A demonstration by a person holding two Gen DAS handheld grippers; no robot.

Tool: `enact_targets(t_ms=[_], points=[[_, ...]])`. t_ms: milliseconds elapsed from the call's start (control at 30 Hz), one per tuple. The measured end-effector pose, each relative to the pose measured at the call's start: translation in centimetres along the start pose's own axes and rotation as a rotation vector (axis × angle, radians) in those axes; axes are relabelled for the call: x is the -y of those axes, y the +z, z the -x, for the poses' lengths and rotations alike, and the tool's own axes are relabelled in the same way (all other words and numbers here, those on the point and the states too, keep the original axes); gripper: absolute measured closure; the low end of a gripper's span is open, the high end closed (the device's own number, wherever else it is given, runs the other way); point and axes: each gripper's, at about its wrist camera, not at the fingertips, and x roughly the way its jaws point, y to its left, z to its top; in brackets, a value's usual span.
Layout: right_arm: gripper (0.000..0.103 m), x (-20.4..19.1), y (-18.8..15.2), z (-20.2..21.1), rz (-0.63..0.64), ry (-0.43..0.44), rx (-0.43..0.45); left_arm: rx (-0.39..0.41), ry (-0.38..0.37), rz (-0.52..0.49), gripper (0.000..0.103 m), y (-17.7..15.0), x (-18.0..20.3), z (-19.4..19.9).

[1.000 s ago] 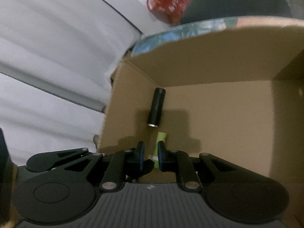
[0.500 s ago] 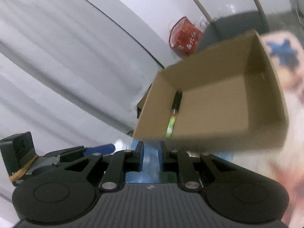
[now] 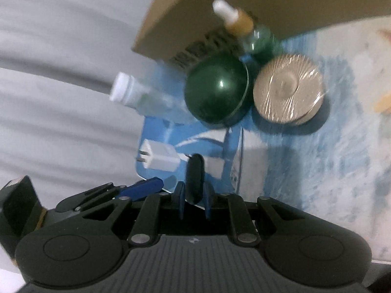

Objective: Organize rigid objects
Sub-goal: 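Return the right tool to the black key fob and grasp it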

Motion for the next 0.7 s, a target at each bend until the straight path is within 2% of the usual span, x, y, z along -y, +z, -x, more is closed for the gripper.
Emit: enact_targets(t_ms=[100, 300, 533, 700], points=[[0.085, 0.1, 0.4, -1.5, -0.013, -0.008, -0.016, -0.020, -0.018, 0.008, 0.052, -0.4, -0.3, -0.9], [0.086, 0.2, 0.8, -3.0, -0.032, -0.025, -0.048, -0.022, -0.002, -0.002, 0.053, -1.8, -0.5, -2.0], [0.085, 0.1, 1.1, -4.2, -0.048, 0.019, -0.064, -0.033, -0.011, -0.008, 0.053, -1.9, -0.6, -2.5], [0.085, -0.1, 1.0, -4.7, -0.044, 0.052, -0.076, -0.026, 0.012, -0.021, 0.056, -1.9, -0.6, -2.4]])
